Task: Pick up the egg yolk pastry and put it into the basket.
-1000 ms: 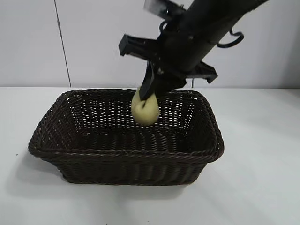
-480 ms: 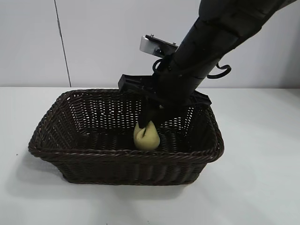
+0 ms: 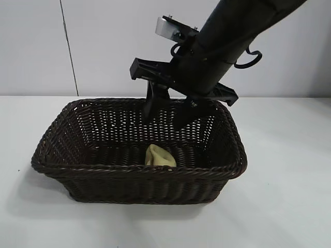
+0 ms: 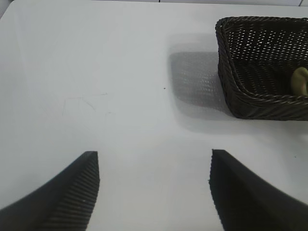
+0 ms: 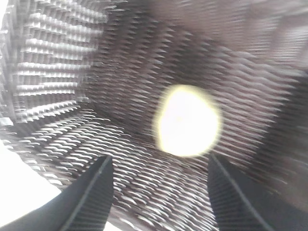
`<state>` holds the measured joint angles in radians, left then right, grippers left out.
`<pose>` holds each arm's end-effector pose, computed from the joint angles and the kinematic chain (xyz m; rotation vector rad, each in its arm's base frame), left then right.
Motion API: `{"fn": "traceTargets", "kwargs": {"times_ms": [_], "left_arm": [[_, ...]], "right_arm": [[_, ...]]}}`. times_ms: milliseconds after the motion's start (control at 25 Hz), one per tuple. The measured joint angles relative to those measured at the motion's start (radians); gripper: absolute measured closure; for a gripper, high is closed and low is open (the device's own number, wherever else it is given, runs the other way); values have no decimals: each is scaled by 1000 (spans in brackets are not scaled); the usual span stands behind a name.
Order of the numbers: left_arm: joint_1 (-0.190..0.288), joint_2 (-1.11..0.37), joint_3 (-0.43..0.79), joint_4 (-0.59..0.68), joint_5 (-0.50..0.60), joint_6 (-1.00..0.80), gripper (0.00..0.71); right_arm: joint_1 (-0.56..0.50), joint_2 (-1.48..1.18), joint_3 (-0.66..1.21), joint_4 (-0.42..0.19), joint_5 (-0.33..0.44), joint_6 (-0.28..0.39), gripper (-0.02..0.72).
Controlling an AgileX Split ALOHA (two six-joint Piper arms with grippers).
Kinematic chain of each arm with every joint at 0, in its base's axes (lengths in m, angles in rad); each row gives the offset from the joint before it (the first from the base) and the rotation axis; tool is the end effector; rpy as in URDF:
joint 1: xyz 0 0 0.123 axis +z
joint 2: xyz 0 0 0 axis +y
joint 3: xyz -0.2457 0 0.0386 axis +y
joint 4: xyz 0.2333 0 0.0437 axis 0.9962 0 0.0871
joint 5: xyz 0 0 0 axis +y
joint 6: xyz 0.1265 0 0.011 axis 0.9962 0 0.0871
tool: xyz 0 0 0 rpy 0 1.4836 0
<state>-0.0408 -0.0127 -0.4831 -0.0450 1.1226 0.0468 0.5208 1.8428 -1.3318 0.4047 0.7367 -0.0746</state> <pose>0.0468 -0.0071 0.2427 0.0961 2.1077 -0.0509 0.3142 0.2190 0.1631 -0.4812 2.7206 0.5794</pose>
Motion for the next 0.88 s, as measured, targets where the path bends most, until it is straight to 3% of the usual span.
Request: {"fn": "traceTargets", "kwargs": {"times_ms": [120, 200, 360, 440, 720, 880], "left_arm": [[0, 0, 0, 0, 0, 0, 232], [0, 0, 0, 0, 0, 0, 232], [0, 0, 0, 0, 0, 0, 232], [0, 0, 0, 0, 0, 0, 232], [0, 0, 0, 0, 0, 0, 232], [0, 0, 0, 0, 0, 0, 232]], "right_arm": [[0, 0, -73, -66, 113, 37, 279], [0, 0, -126, -141, 173, 101, 279], [0, 0, -179, -365, 306, 271, 275], [-5, 0, -184, -448, 363, 312, 274], [-118, 0, -185, -479, 407, 335, 273], [-240, 0, -185, -481, 425, 300, 273]]}}
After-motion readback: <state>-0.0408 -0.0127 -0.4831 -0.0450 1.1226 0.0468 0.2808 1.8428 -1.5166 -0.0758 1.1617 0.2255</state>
